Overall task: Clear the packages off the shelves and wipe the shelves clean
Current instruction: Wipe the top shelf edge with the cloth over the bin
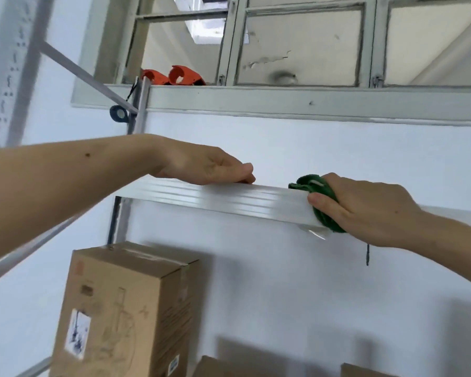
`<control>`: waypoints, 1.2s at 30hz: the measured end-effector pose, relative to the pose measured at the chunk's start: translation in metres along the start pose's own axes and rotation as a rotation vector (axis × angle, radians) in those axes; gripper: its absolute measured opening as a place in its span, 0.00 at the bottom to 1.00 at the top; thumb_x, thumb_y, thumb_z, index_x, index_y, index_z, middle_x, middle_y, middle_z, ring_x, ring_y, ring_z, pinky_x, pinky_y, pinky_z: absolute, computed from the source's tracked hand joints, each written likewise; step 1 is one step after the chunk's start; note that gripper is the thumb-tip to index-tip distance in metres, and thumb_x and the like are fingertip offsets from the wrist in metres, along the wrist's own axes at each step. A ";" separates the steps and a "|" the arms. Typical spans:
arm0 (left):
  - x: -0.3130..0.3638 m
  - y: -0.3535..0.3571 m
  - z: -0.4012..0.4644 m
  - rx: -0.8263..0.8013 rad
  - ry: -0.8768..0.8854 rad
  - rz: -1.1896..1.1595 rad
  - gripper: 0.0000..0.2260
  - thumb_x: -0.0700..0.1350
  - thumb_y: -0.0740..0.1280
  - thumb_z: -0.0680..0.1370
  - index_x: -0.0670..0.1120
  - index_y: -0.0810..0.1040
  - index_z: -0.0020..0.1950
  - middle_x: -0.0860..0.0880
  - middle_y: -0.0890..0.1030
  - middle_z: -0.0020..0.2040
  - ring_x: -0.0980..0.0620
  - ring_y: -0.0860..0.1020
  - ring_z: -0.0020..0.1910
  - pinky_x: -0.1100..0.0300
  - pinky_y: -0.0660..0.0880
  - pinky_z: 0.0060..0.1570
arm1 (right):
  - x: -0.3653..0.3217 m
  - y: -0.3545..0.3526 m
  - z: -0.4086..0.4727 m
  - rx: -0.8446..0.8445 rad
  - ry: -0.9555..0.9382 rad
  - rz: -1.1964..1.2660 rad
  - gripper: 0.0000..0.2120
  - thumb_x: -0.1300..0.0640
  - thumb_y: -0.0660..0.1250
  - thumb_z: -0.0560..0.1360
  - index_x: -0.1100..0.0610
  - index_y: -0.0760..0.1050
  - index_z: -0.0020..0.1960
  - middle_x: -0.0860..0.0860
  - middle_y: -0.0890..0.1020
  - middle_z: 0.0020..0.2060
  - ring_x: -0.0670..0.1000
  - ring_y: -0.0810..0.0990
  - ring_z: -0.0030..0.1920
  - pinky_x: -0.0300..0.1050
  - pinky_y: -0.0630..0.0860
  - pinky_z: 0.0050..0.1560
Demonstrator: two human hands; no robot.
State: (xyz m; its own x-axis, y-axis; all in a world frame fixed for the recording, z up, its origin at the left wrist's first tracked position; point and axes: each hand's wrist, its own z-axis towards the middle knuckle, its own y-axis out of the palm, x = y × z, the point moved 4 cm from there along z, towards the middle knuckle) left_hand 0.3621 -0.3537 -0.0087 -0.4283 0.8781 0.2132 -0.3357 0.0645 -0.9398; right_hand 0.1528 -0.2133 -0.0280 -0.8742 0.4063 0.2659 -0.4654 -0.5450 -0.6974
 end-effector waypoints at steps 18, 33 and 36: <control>-0.263 0.000 -0.179 0.156 -0.167 -0.382 0.33 0.68 0.48 0.75 0.55 0.64 0.77 0.61 0.71 0.72 0.65 0.68 0.70 0.55 0.63 0.74 | -0.363 0.025 0.104 0.326 -0.412 0.548 0.13 0.46 0.58 0.83 0.53 0.71 0.62 0.47 0.77 0.43 0.55 0.75 0.43 0.52 0.72 0.40; -0.437 0.234 -0.331 0.673 -0.799 -1.545 0.23 0.56 0.66 0.75 0.43 0.77 0.65 0.42 0.83 0.59 0.46 0.82 0.57 0.52 0.80 0.53 | -0.667 0.225 -0.057 -0.531 -0.507 1.624 0.21 0.53 0.55 0.82 0.46 0.66 0.75 0.41 0.71 0.69 0.40 0.68 0.71 0.41 0.64 0.73; -0.473 0.293 -0.378 0.803 -1.032 -1.543 0.12 0.42 0.67 0.79 0.42 0.78 0.61 0.43 0.85 0.53 0.46 0.85 0.49 0.54 0.82 0.44 | -0.700 0.283 -0.096 -0.841 -0.059 1.737 0.24 0.42 0.61 0.74 0.42 0.68 0.70 0.41 0.72 0.67 0.45 0.72 0.68 0.51 0.71 0.69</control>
State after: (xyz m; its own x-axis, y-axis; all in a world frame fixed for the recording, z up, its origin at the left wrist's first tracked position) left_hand 0.7837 -0.5705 -0.4859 0.3979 -0.2587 0.8802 -0.9172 -0.0915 0.3878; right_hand 0.6464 -0.5815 -0.4750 -0.2477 -0.1401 -0.9587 0.9451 0.1828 -0.2709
